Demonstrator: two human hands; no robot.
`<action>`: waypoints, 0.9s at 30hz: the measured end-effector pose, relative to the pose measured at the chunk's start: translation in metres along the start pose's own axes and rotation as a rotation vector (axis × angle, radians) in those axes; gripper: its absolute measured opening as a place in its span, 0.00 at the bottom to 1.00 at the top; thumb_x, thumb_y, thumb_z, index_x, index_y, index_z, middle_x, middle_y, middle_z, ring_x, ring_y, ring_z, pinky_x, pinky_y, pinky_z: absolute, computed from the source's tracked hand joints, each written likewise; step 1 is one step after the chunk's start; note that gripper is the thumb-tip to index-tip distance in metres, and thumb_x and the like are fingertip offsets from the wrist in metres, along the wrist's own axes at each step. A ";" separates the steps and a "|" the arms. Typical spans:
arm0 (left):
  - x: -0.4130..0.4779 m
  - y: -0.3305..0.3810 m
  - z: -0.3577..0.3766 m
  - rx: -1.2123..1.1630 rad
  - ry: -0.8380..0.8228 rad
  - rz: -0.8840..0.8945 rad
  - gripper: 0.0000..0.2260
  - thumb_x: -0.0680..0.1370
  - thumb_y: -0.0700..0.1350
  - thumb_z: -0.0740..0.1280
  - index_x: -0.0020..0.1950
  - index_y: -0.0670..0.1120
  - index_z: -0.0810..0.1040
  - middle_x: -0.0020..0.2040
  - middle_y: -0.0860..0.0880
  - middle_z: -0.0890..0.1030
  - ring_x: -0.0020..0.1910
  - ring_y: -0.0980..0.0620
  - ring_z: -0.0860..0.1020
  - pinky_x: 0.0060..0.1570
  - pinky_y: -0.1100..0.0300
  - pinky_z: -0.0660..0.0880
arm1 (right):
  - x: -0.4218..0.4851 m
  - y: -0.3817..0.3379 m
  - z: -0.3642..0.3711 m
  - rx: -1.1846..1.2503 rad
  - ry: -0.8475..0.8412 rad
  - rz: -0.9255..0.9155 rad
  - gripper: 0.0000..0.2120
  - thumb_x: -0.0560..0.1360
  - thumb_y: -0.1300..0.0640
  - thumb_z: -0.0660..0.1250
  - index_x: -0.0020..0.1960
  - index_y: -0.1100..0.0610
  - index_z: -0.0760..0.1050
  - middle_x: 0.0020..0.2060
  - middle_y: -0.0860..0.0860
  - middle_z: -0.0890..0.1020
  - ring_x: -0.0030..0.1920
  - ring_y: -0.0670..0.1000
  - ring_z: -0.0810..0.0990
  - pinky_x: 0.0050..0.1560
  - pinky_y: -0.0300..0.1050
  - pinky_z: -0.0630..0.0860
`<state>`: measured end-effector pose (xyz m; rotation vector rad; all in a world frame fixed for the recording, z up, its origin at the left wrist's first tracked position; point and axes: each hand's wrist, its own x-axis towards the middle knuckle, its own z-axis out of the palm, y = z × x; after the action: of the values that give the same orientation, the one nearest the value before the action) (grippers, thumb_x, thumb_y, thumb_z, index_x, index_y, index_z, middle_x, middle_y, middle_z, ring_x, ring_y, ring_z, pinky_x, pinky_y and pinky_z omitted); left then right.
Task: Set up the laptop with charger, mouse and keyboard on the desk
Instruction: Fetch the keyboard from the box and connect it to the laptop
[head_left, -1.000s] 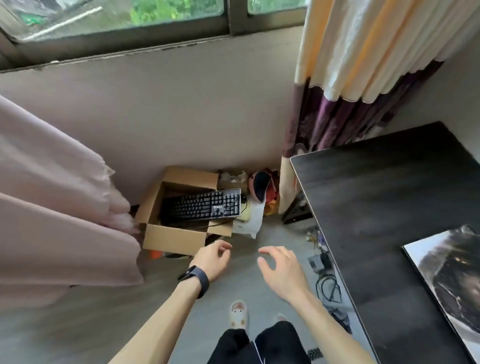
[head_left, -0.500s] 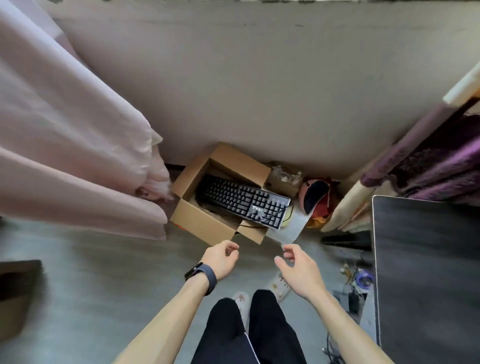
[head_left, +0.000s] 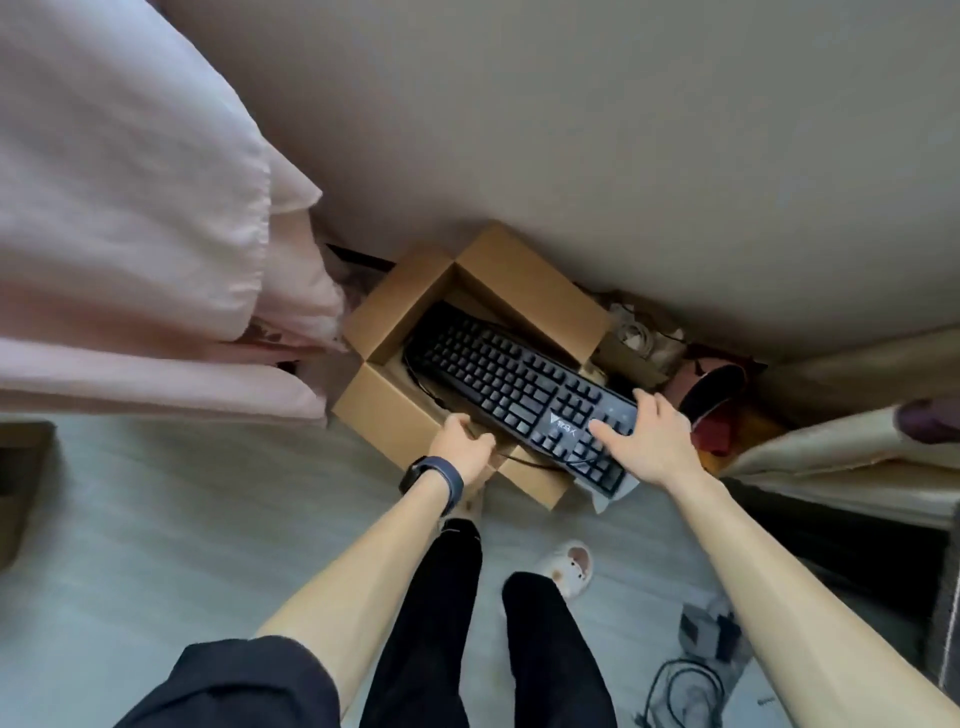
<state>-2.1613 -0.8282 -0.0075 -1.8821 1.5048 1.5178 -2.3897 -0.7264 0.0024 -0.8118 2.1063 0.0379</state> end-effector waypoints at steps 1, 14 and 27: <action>0.017 -0.001 0.000 -0.018 0.009 -0.021 0.25 0.79 0.49 0.64 0.74 0.47 0.62 0.66 0.45 0.73 0.57 0.45 0.76 0.50 0.58 0.71 | 0.014 -0.002 0.008 -0.057 -0.010 0.008 0.46 0.75 0.30 0.60 0.81 0.58 0.53 0.80 0.60 0.57 0.80 0.61 0.53 0.78 0.57 0.54; 0.139 0.003 -0.002 -0.530 0.084 -0.434 0.25 0.79 0.47 0.64 0.74 0.43 0.61 0.63 0.42 0.76 0.53 0.45 0.80 0.32 0.56 0.79 | 0.083 -0.025 0.037 -0.406 0.026 0.078 0.47 0.70 0.20 0.52 0.70 0.56 0.70 0.65 0.59 0.77 0.66 0.62 0.75 0.64 0.58 0.69; 0.099 -0.020 -0.044 -0.718 -0.021 -0.379 0.08 0.81 0.43 0.58 0.44 0.48 0.74 0.32 0.53 0.72 0.29 0.55 0.71 0.28 0.63 0.69 | 0.021 -0.037 0.038 -0.325 0.111 0.091 0.41 0.74 0.24 0.42 0.40 0.56 0.77 0.33 0.53 0.76 0.36 0.58 0.76 0.35 0.47 0.70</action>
<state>-2.1316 -0.9050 -0.0803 -2.3203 0.5438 2.0196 -2.3508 -0.7549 -0.0274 -0.9237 2.2746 0.4012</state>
